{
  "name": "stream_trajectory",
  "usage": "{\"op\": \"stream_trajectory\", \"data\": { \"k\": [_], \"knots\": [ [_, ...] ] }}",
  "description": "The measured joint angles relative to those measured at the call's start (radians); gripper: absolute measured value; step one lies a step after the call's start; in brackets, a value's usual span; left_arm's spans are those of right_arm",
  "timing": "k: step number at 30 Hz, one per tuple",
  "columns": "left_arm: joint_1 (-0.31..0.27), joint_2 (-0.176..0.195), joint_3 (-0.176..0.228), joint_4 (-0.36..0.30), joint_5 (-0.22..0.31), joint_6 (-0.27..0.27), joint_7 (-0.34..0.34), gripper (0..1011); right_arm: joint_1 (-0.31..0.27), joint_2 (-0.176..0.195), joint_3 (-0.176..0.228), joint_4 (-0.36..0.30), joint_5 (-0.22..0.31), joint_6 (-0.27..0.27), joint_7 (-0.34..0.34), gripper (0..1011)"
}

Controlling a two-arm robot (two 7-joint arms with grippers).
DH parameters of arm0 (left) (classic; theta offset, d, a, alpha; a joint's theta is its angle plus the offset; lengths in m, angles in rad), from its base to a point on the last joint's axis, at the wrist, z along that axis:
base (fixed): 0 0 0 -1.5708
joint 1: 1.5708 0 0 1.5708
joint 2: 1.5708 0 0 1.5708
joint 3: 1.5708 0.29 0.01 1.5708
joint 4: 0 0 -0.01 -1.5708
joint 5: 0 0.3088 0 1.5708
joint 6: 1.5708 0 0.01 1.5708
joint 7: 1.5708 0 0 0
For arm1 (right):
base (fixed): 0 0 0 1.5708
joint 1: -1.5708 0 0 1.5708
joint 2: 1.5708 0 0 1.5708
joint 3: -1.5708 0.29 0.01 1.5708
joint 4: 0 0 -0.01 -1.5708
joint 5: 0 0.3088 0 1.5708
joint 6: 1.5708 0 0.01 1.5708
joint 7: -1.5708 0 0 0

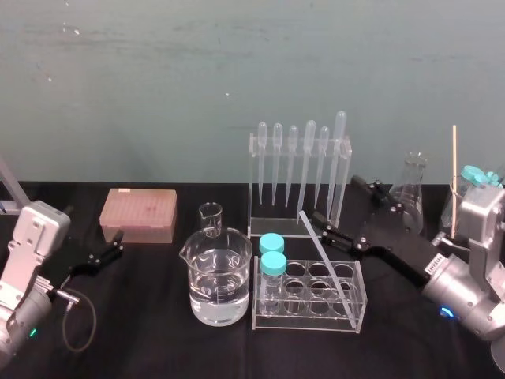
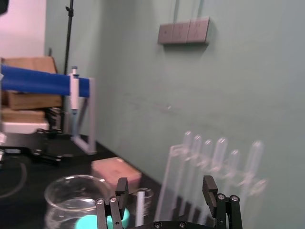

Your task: Pick up the stirring rod with one hand, then place it down.

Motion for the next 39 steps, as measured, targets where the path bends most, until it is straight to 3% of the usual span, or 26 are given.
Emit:
{"op": "stream_trajectory", "data": {
  "k": [3,4,7,11,21,39],
  "knots": [
    [0.0,0.0,0.0,0.0,0.0,0.0,0.0,1000,0.019,-0.015,-0.002,0.027,0.063,0.068,0.059,1000],
    [0.0,0.0,0.0,0.0,0.0,0.0,0.0,1000,0.019,-0.015,-0.002,0.027,0.063,0.068,0.059,1000],
    [0.0,0.0,0.0,0.0,0.0,0.0,0.0,1000,0.04,-0.03,-0.005,0.056,0.115,0.156,0.109,1000],
    [0.0,0.0,0.0,0.0,0.0,0.0,0.0,1000,0.059,-0.041,-0.012,0.085,0.142,0.244,0.139,1000],
    [0.0,0.0,0.0,0.0,0.0,0.0,0.0,1000,0.085,-0.056,-0.022,0.118,0.137,0.398,0.134,1000],
    [0.0,0.0,0.0,0.0,0.0,0.0,0.0,1000,0.086,-0.056,-0.021,0.118,0.135,0.402,0.129,985]
  ]
}}
